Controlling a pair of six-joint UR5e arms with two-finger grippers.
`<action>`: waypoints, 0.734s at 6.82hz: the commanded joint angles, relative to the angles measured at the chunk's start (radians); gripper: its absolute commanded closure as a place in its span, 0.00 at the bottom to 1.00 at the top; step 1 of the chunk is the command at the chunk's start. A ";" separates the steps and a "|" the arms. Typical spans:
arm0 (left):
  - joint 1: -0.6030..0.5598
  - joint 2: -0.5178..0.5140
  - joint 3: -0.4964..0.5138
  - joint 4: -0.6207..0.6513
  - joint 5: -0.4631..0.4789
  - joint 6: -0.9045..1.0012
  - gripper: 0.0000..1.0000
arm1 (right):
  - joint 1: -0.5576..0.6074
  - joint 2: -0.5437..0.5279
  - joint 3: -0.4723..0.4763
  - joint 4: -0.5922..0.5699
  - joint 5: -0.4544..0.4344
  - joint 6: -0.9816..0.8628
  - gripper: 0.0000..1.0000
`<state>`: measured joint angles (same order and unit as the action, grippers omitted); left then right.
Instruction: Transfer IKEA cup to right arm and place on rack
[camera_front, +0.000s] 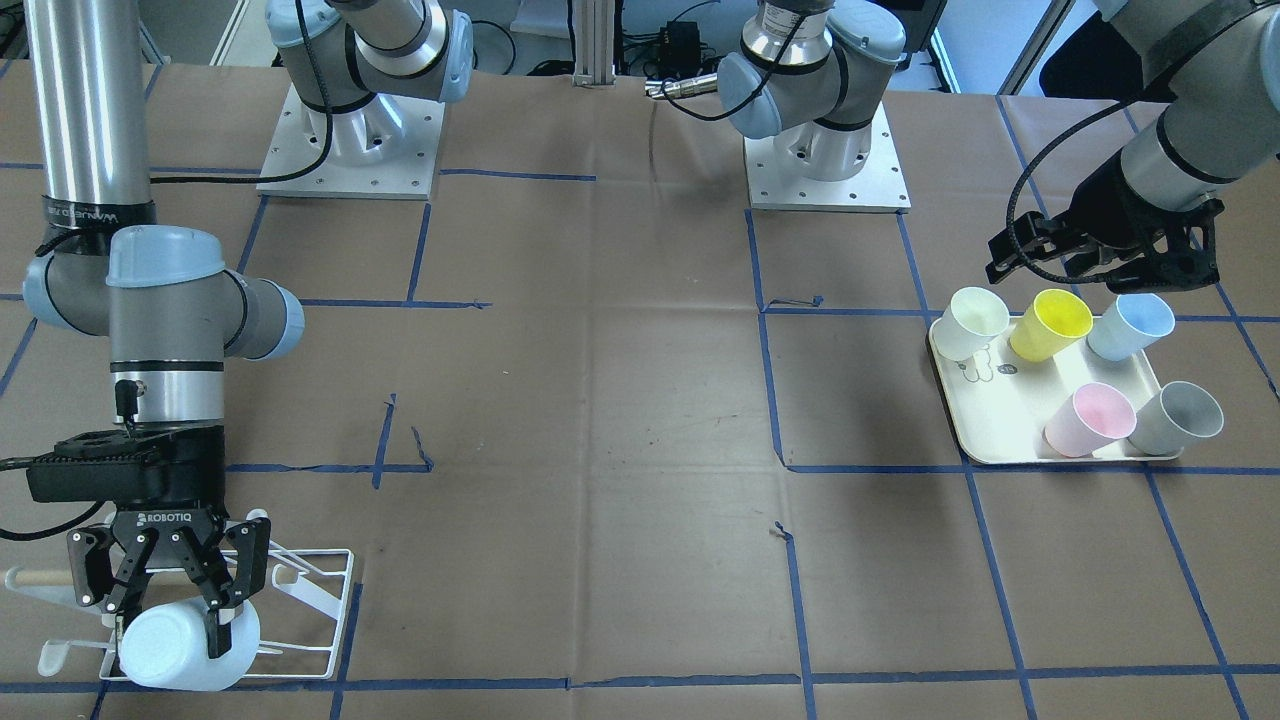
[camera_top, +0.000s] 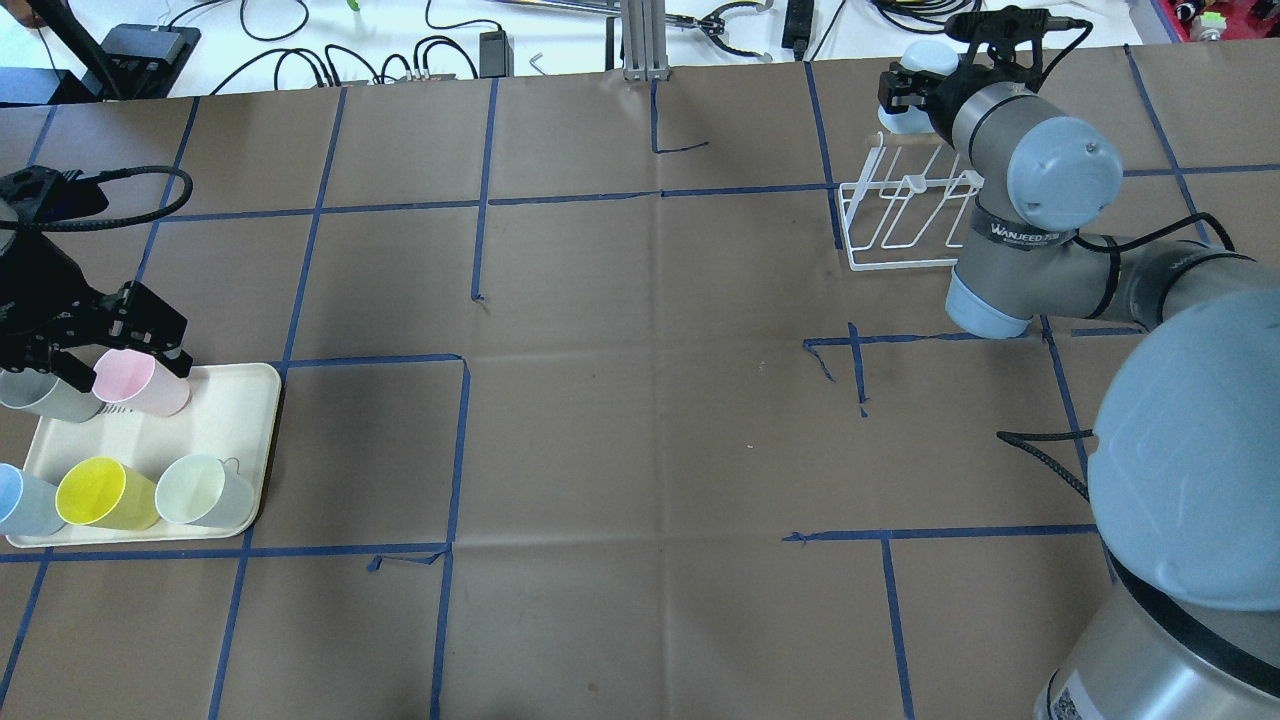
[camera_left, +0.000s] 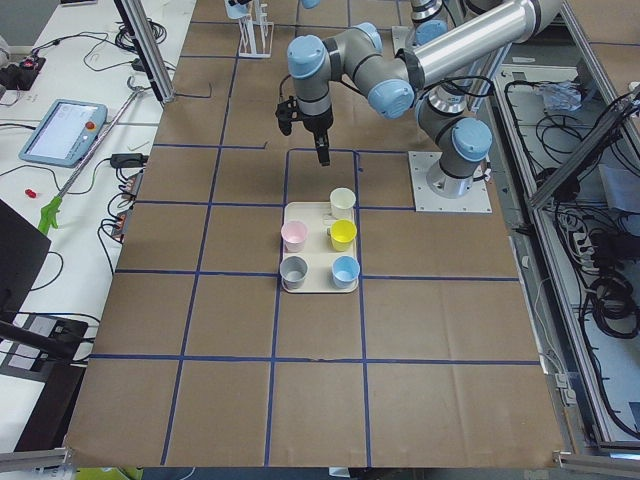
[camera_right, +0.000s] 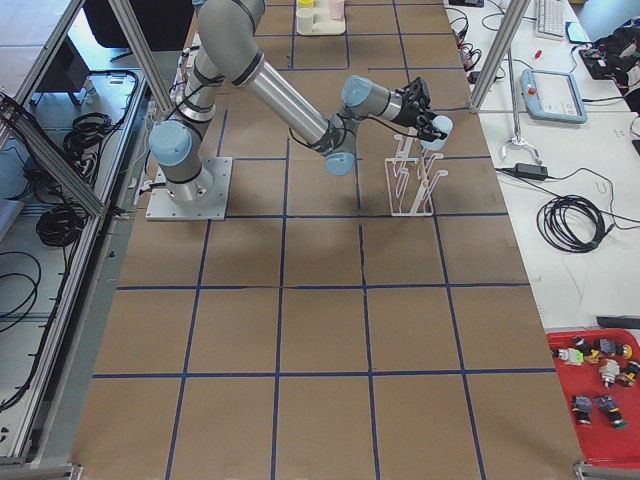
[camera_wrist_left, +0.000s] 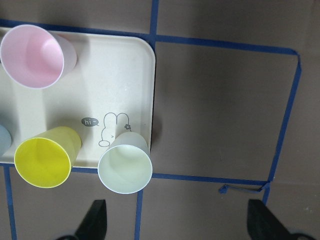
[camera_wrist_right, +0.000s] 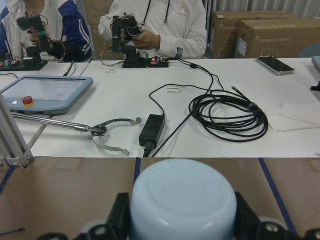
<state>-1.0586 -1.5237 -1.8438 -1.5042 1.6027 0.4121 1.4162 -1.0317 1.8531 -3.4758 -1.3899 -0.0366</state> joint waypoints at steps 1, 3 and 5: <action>0.046 0.022 -0.101 0.058 -0.001 0.045 0.03 | 0.004 0.001 0.003 0.007 -0.003 0.076 0.00; 0.043 0.089 -0.216 0.140 0.000 0.047 0.02 | 0.004 -0.001 -0.002 0.007 -0.003 0.073 0.00; 0.042 0.057 -0.265 0.228 0.002 0.068 0.02 | 0.004 -0.027 -0.009 0.006 0.012 0.089 0.00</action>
<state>-1.0165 -1.4502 -2.0824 -1.3214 1.6040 0.4650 1.4204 -1.0423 1.8478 -3.4687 -1.3882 0.0454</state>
